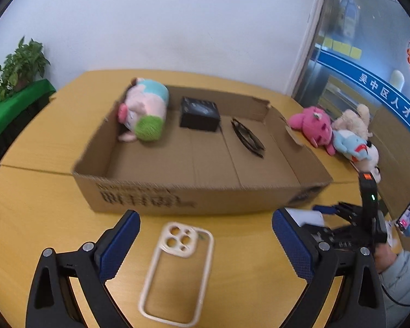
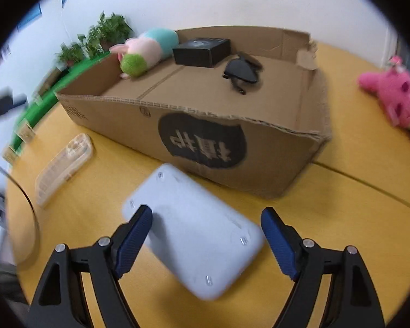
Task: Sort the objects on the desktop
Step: 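Grasp the white power bank on the table with the left gripper, then lift the power bank and carry it over the cardboard box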
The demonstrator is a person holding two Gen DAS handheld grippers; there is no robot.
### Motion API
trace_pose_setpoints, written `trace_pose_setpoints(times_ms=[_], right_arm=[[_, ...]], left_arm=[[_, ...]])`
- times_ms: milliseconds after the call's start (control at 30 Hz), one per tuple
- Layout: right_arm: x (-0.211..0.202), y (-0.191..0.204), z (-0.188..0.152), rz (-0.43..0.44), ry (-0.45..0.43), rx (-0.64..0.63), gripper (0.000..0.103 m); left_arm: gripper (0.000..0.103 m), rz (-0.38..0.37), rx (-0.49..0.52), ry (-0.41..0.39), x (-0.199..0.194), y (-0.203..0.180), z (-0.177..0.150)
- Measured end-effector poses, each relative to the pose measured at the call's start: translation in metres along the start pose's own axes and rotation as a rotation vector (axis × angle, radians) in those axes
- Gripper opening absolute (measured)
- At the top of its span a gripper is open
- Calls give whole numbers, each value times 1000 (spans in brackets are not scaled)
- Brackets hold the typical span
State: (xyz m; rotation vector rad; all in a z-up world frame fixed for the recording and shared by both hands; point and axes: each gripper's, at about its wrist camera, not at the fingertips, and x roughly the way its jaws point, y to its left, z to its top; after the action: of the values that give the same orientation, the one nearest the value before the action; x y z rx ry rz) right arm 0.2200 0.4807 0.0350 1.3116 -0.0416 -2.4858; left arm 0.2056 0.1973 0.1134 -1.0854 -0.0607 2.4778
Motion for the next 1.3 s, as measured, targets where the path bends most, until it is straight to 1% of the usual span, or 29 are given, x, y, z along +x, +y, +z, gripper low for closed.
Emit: trace_pose_setpoints(times_ms=[33, 100, 200, 267, 333, 433, 500, 533, 567, 600, 667, 700, 733, 767, 800, 833, 867, 933, 1033, 1067, 1133, 1200, 1233, 1300], right_arm=[[2, 0, 2, 11, 5, 14, 83], [4, 12, -2, 36, 25, -8, 84], [3, 45, -20, 94, 87, -76, 84], [0, 73, -36, 110, 97, -131, 84], [-2, 89, -45, 81, 87, -154, 84], [0, 100, -49, 5, 62, -144, 84], [3, 106, -49, -49, 48, -139, 78], [4, 108, -52, -82, 42, -140, 74], [5, 110, -51, -109, 36, -141, 67], [5, 111, -52, -123, 34, -138, 67], [4, 111, -51, -119, 34, -105, 67], [4, 112, -51, -119, 33, -89, 67], [4, 112, -51, -119, 32, -68, 67], [3, 111, -50, -114, 30, -45, 67], [2, 110, -49, -104, 28, -19, 67], [0, 107, -49, -86, 23, 14, 67], [0, 106, -48, -69, 17, 37, 67], [1, 107, -47, -49, 9, 53, 67], [3, 113, -47, -57, -6, 48, 66], [3, 112, -46, -47, -11, 54, 66], [1, 110, -46, -4, -21, 88, 66], [-2, 115, -45, -6, -29, 79, 66], [-7, 121, -45, -16, -42, 64, 66], [-18, 127, -39, -10, -81, 53, 66]], left_arm=[[98, -15, -1, 19, 4, -5, -5], [98, -39, 10, 48, 10, -14, -15], [98, -68, 11, 78, 18, -22, -27], [98, -112, -12, 112, 27, -23, -32], [98, -163, -45, 154, 38, -25, -35], [98, -253, -62, 204, 52, -32, -38], [97, -297, -70, 250, 66, -39, -42], [95, -311, -78, 273, 74, -41, -44], [89, -328, -86, 297, 80, -44, -46], [86, -354, -100, 327, 88, -47, -49], [78, -394, -107, 367, 98, -55, -55], [76, -399, -104, 383, 102, -59, -58], [72, -405, -98, 395, 105, -62, -60], [63, -413, -90, 409, 109, -65, -63], [58, -416, -90, 428, 114, -68, -67], [47, -423, -96, 430, 117, -68, -70], [42, -424, -99, 435, 118, -69, -71], [40, -425, -88, 435, 120, -73, -70], [40, -401, -64, 428, 118, -75, -67], [40, -395, -56, 423, 115, -75, -66], [38, -374, -37, 406, 109, -76, -65], [37, -367, -39, 387, 101, -75, -61], [37, -367, -39, 375, 96, -73, -58], [36, -365, -33, 337, 82, -73, -51]])
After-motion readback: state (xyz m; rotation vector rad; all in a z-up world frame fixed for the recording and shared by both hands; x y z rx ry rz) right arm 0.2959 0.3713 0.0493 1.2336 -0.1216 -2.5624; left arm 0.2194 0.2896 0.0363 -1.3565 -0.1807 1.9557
